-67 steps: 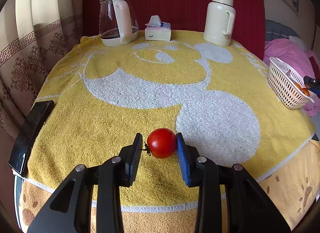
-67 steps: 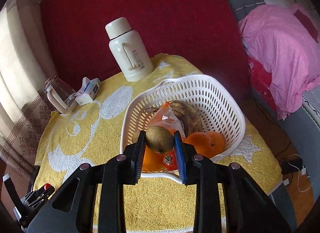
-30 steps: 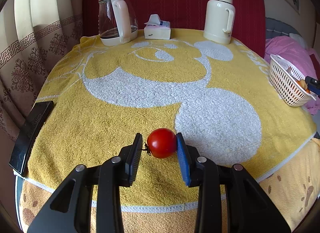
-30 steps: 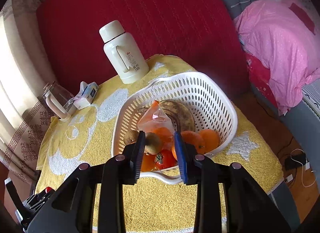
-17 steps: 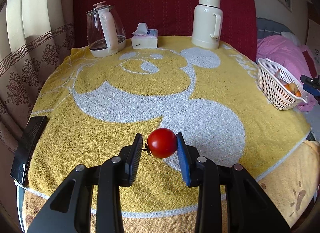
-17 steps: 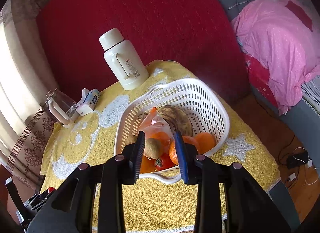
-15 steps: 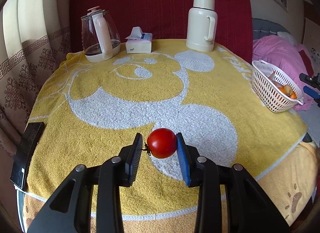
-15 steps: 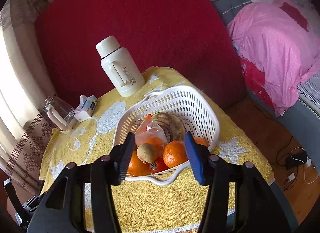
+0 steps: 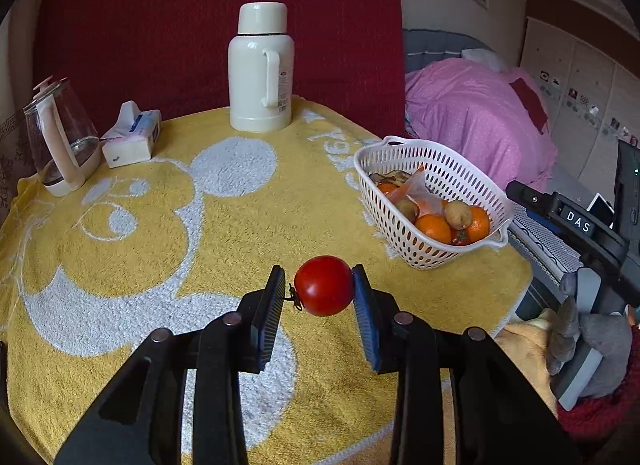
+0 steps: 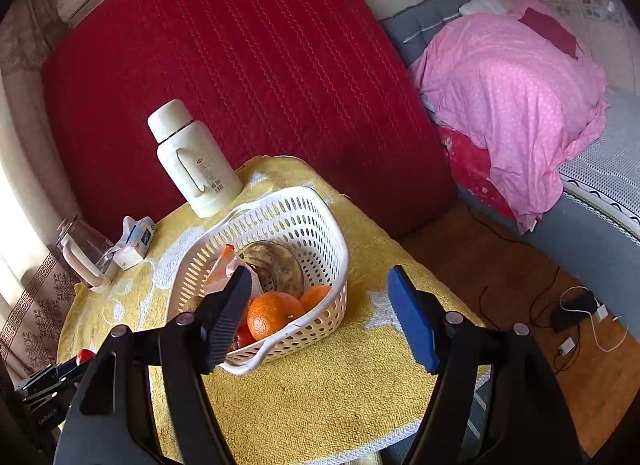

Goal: Organize fruits
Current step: 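Carry the tomato into the basket and open the left gripper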

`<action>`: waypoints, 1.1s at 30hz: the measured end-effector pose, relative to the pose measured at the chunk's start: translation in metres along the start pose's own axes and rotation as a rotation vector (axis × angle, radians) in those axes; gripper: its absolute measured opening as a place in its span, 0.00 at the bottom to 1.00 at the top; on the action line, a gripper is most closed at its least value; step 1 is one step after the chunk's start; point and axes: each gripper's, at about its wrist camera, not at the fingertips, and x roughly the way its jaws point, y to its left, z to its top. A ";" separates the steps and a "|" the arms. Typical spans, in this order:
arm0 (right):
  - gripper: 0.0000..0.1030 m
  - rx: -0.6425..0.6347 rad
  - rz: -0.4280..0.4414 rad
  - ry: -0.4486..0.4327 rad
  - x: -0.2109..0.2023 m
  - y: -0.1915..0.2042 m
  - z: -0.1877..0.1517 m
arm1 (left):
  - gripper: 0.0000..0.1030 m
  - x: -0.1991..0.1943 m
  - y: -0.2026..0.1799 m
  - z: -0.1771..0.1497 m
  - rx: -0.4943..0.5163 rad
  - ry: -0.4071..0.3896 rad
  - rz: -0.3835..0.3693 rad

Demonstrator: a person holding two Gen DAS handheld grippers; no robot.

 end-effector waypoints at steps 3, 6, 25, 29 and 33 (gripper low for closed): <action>0.73 0.004 0.007 -0.007 -0.001 -0.001 0.000 | 0.34 0.013 -0.017 0.013 0.020 0.001 -0.039; 0.73 0.022 0.012 0.001 0.001 -0.005 -0.001 | 0.34 0.026 -0.029 0.025 0.032 0.004 -0.070; 0.73 0.042 0.033 0.009 0.002 -0.010 -0.001 | 0.34 0.086 -0.070 0.051 0.098 0.026 -0.157; 0.73 0.042 0.033 0.010 0.002 -0.011 -0.001 | 0.43 0.087 -0.064 0.051 0.079 0.026 -0.172; 0.73 0.042 0.032 0.008 0.002 -0.010 -0.001 | 0.53 0.077 -0.060 0.053 0.070 -0.006 -0.169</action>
